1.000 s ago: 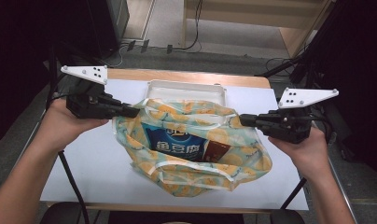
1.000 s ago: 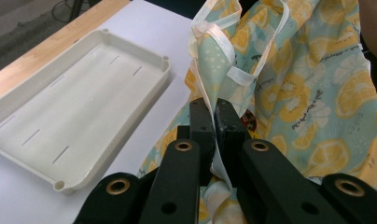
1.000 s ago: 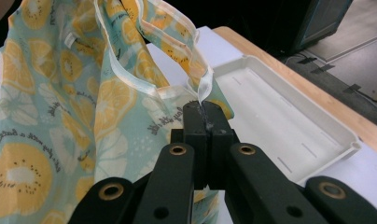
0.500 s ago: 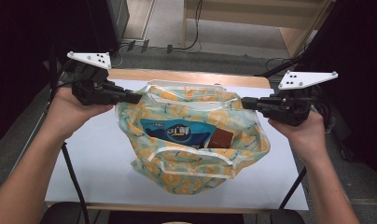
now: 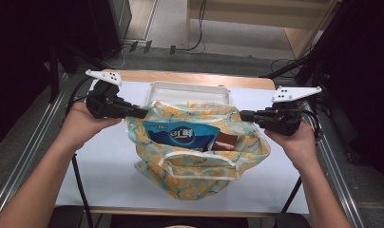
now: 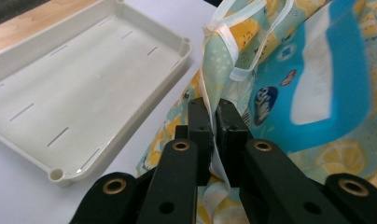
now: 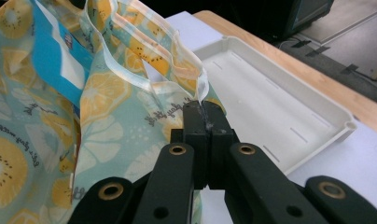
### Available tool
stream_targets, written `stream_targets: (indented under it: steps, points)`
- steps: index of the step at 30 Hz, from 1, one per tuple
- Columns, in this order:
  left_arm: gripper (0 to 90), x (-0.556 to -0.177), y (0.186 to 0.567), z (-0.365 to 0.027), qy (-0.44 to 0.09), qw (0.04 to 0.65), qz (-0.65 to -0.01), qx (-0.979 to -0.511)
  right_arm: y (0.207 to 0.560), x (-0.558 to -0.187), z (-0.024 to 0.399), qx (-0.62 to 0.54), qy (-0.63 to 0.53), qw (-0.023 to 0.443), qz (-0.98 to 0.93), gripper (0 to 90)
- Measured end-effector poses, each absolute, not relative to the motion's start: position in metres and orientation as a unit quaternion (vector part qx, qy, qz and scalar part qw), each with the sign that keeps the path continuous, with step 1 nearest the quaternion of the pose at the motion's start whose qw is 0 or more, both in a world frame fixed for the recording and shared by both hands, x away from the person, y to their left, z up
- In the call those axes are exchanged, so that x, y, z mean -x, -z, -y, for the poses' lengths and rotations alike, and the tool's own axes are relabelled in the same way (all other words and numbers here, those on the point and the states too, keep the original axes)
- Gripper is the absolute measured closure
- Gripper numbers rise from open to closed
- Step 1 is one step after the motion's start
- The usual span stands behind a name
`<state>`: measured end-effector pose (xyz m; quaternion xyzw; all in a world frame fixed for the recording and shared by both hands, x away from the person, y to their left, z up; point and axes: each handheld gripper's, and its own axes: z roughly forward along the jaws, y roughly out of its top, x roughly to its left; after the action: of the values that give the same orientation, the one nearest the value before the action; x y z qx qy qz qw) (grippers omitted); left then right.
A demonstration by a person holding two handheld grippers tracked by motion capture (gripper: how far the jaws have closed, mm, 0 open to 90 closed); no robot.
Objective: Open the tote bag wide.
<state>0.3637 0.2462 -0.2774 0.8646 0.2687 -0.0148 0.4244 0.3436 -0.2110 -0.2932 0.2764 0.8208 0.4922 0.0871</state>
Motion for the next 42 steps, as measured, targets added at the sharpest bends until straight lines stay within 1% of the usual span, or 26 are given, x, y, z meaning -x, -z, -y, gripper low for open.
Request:
stream_targets:
  steps: [5, 17, 28, 29, 30, 32, 34, 36, 38, 40, 42]
  points:
    - [86.7, -0.365, 0.294, -0.246, 0.025, 0.429, -0.272, -0.861, 0.31, -0.348, 0.212, -0.286, -0.49, 0.081, -0.82, 90.0]
    - [85.0, -0.371, 0.331, -0.245, 0.054, 0.41, -0.288, -0.864, 0.344, -0.348, 0.213, -0.297, -0.494, 0.065, -0.814, 90.0]
    - [83.4, -0.375, 0.352, -0.244, 0.077, 0.407, -0.292, -0.862, 0.368, -0.345, 0.215, -0.31, -0.49, 0.054, -0.813, 90.0]
    - [82.4, -0.375, 0.352, -0.244, 0.077, 0.406, -0.292, -0.862, 0.368, -0.345, 0.216, -0.311, -0.49, 0.055, -0.812, 89.4]
    - [80.4, -0.375, 0.351, -0.244, 0.079, 0.406, -0.291, -0.863, 0.367, -0.345, 0.217, -0.315, -0.49, 0.056, -0.811, 86.4]
    - [72.3, -0.374, 0.349, -0.245, 0.082, 0.413, -0.29, -0.859, 0.363, -0.344, 0.22, -0.314, -0.495, 0.06, -0.808, 80.1]
    - [64.8, -0.373, 0.344, -0.247, 0.073, 0.413, -0.287, -0.861, 0.357, -0.342, 0.224, -0.313, -0.489, 0.075, -0.811, 75.0]
    - [59.5, -0.371, 0.337, -0.25, 0.064, 0.417, -0.282, -0.861, 0.347, -0.339, 0.23, -0.314, -0.486, 0.087, -0.811, 69.6]
    - [57.0, -0.37, 0.33, -0.252, 0.054, 0.417, -0.279, -0.863, 0.336, -0.336, 0.236, -0.317, -0.488, 0.094, -0.808, 68.4]
    - [55.7, -0.368, 0.322, -0.254, 0.047, 0.42, -0.277, -0.863, 0.322, -0.332, 0.242, -0.316, -0.493, 0.102, -0.804, 69.4]
    - [54.3, -0.366, 0.312, -0.256, 0.041, 0.425, -0.276, -0.861, 0.31, -0.328, 0.244, -0.314, -0.497, 0.104, -0.802, 76.3]
